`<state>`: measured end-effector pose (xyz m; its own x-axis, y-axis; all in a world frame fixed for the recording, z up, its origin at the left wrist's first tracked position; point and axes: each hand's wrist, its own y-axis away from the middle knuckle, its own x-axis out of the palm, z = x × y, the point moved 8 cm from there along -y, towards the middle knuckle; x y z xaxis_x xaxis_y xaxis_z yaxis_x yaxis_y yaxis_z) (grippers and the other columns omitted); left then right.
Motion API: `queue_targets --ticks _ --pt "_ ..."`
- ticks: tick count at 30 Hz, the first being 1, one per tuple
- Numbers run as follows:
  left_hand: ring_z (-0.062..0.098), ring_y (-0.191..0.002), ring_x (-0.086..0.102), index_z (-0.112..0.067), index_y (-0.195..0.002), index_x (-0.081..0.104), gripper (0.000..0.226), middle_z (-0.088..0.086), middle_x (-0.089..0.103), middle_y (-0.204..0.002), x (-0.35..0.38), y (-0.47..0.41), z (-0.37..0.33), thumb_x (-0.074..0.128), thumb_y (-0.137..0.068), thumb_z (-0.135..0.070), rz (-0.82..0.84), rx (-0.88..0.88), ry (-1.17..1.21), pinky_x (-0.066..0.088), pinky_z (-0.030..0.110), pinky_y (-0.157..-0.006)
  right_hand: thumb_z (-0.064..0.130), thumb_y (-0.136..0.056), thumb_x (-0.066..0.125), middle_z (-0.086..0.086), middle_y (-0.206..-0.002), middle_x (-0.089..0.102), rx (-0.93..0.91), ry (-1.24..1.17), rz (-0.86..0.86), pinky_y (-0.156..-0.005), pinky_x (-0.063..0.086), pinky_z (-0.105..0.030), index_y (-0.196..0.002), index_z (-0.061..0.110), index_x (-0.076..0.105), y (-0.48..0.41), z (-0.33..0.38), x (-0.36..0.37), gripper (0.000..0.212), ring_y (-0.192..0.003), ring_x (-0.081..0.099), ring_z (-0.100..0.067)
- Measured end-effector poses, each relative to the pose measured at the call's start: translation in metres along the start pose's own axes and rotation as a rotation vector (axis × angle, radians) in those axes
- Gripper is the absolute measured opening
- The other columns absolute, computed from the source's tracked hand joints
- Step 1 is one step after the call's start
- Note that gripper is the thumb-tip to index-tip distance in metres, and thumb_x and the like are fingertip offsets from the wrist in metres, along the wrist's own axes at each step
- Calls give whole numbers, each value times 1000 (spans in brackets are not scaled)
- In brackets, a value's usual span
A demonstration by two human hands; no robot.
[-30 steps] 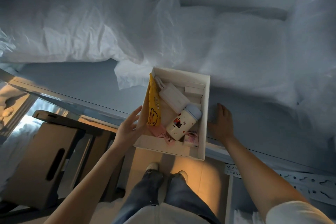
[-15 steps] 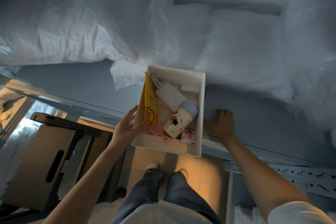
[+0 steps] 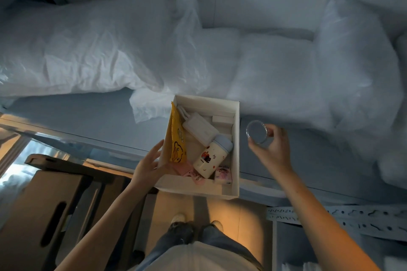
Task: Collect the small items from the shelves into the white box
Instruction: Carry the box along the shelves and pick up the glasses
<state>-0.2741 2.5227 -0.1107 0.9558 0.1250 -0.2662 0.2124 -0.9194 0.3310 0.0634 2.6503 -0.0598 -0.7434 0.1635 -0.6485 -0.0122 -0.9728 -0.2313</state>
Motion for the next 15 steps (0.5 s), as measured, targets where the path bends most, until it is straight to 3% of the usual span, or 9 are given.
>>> queue_targets --ticks 4,7,10,12,15 --pt "7 -96 69 -32 -142 39 67 -7 65 -119 -4 2 3 70 -87 -10 7 -18 10 57 18 -67 43 -69 76 3 -105 51 -141 16 166 -76 37 -12 -114 15 55 10 64 24 57 -93 48 -9" --pt "-1 -92 69 -34 -139 40 66 -12 64 -115 -4 7 0 68 -87 -5 16 -6 34 58 19 -68 50 -68 70 -1 -110 51 -289 169 326 -76 46 -21 -114 14 53 30 100 72 61 -97 51 -14" --pt "-1 -87 71 -35 -127 44 57 -11 66 -109 -3 12 -5 65 -87 0 17 9 48 57 18 -67 65 -66 62 -4 -120 48 -214 344 556 -88 50 -31 -123 13 48 46 98 121 78 -105 49 -17" --pt "-3 -84 71 -34 -123 46 51 -10 66 -106 -3 13 -7 63 -89 1 5 13 45 56 16 -65 75 -61 48 -6 -125 48 -177 427 611 -90 49 -31 -127 10 47 51 92 136 93 -107 49 -18" --pt "2 -87 71 -26 -133 47 48 -1 66 -117 -4 13 -8 62 -92 -6 2 8 21 56 15 -65 78 -62 39 -7 -125 49 -205 517 644 -90 49 -31 -129 9 49 54 91 143 98 -108 50 -20"
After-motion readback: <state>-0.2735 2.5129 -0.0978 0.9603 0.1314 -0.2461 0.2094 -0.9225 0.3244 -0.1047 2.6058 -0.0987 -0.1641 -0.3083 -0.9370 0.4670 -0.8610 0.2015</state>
